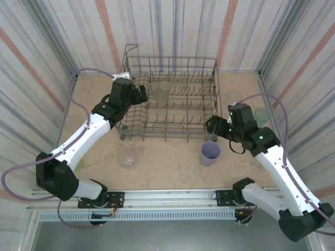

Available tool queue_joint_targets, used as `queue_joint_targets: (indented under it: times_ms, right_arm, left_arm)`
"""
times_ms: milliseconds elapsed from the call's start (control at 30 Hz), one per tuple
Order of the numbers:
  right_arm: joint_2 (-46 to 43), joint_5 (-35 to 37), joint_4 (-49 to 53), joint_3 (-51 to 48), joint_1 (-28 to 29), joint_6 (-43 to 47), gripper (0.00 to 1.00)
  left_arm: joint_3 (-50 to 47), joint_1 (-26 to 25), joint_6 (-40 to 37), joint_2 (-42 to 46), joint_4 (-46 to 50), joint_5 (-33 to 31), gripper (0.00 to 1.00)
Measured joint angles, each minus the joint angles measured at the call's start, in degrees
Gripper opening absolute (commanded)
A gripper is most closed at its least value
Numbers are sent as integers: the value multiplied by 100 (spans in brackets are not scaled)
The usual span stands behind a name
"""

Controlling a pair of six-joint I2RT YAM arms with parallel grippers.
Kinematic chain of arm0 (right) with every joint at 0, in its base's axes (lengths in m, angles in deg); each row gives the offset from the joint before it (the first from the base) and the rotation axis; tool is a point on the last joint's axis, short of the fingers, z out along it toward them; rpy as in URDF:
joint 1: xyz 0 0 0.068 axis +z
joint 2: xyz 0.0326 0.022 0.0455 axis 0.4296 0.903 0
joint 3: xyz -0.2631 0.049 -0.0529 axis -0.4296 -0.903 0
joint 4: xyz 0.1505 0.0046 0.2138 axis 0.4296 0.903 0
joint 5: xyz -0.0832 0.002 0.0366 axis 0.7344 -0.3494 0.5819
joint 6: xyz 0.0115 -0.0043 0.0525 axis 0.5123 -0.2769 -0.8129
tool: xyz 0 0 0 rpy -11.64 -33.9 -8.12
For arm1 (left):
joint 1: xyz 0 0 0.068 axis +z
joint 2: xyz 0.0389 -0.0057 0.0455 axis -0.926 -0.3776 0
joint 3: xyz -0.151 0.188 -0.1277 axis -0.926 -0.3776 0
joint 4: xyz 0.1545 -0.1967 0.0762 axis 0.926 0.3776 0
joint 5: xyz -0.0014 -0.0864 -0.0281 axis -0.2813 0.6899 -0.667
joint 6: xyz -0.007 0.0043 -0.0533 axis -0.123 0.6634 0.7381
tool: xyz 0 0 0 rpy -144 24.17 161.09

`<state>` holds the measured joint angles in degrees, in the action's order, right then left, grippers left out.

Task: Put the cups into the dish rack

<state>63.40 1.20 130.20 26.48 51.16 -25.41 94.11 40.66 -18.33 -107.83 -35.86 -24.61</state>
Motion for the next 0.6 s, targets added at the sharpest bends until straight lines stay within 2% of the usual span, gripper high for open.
queue_joint_targets:
  times_ms: [167, 400, 600]
  right_arm:
    - [-278, 326, 407, -63, 643, -208, 99]
    - [-409, 717, 566, -415, 1572, -603, 88]
    - [-101, 1056, 570, -492, 2317, -920, 77]
  left_arm:
    - [-175, 7, 269, 210, 210, -114, 99]
    - [-175, -22, 487, 264, 439, -125, 99]
    - [-175, -72, 616, 356, 610, -122, 99]
